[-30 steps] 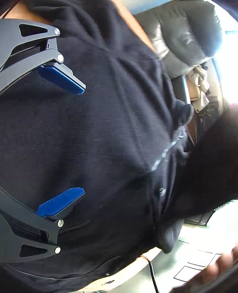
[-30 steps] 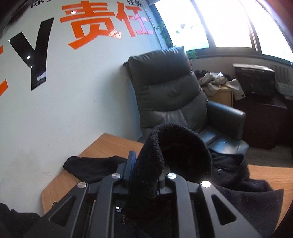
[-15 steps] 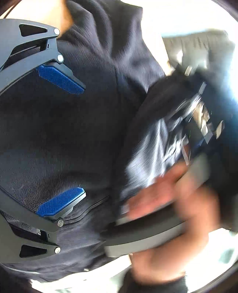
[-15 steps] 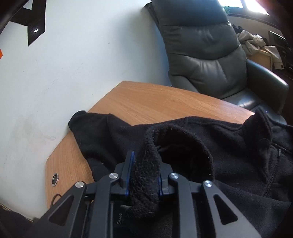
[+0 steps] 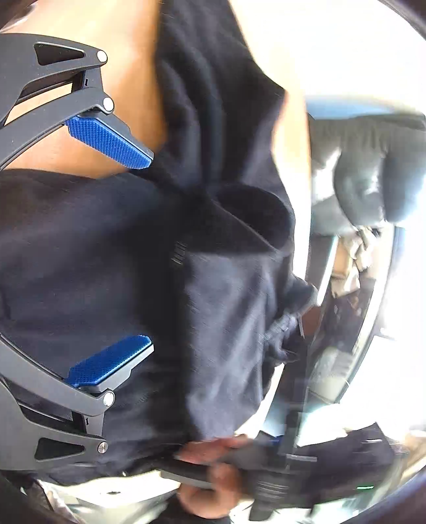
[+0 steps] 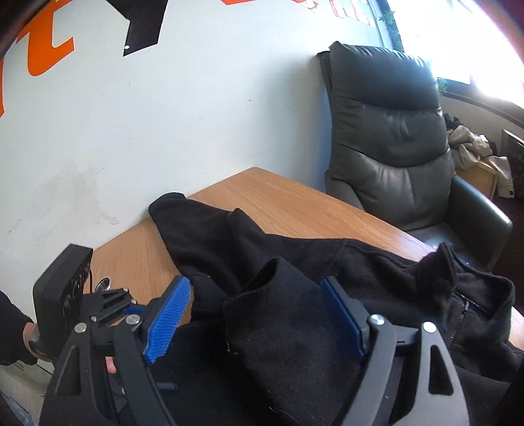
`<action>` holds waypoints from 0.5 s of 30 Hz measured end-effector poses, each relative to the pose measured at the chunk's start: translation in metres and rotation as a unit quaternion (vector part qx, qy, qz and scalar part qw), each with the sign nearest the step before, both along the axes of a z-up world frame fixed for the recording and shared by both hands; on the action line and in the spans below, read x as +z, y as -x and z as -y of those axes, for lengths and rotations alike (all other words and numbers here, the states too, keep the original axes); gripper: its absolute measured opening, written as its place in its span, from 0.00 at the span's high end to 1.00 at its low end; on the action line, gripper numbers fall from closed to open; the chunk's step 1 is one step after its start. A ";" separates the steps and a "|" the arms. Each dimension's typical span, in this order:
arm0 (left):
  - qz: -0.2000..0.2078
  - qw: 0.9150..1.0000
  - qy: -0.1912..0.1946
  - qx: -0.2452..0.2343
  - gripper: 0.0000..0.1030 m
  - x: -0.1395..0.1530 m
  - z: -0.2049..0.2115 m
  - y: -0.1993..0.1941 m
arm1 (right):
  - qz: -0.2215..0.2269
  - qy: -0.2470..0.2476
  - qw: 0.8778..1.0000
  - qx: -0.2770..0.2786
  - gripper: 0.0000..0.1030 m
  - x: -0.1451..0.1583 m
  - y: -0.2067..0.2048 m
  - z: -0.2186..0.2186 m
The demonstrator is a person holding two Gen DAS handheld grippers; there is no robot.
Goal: Fold clothes
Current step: 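Lay the sleeve across the jacket front and open the right gripper, then grasp the jacket's side edge with the right gripper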
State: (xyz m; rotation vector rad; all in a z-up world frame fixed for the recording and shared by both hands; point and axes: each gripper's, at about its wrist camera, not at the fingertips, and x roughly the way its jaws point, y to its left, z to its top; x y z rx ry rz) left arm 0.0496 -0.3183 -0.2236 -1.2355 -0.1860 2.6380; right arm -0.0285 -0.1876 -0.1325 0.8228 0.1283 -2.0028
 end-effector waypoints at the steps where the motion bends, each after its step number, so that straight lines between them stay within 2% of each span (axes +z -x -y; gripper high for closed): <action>1: -0.013 1.000 -0.010 -0.014 0.00 0.005 -0.009 0.013 | 0.003 -0.020 1.000 -0.010 0.17 -0.005 -0.001 -0.008; 4: -0.075 0.992 -0.054 -0.087 0.00 0.040 -0.031 0.031 | 0.006 -0.072 0.996 -0.058 0.17 -0.020 -0.007 -0.047; 7: -0.110 0.982 -0.065 -0.141 0.00 0.055 -0.065 0.057 | 0.045 -0.077 0.988 -0.130 0.17 -0.029 -0.009 -0.105; 10: -0.069 0.990 -0.044 -0.118 0.00 0.021 -0.080 0.103 | 0.120 -0.077 0.970 -0.199 0.17 -0.047 -0.006 -0.164; 12: 0.004 0.997 -0.014 -0.078 0.00 -0.017 -0.070 0.124 | 0.145 -0.102 0.953 -0.247 0.19 -0.063 -0.009 -0.193; 13: 0.036 0.998 -0.001 -0.059 0.00 -0.035 -0.062 0.130 | 0.155 -0.123 0.943 -0.268 0.23 -0.072 -0.011 -0.205; 14: 0.069 0.997 0.012 -0.040 0.00 -0.052 -0.054 0.136 | 0.160 -0.138 0.936 -0.282 0.31 -0.079 -0.015 -0.216; 15: 0.066 0.997 0.012 -0.045 0.01 -0.053 -0.052 0.133 | 0.156 -0.149 0.931 -0.293 0.38 -0.083 -0.020 -0.226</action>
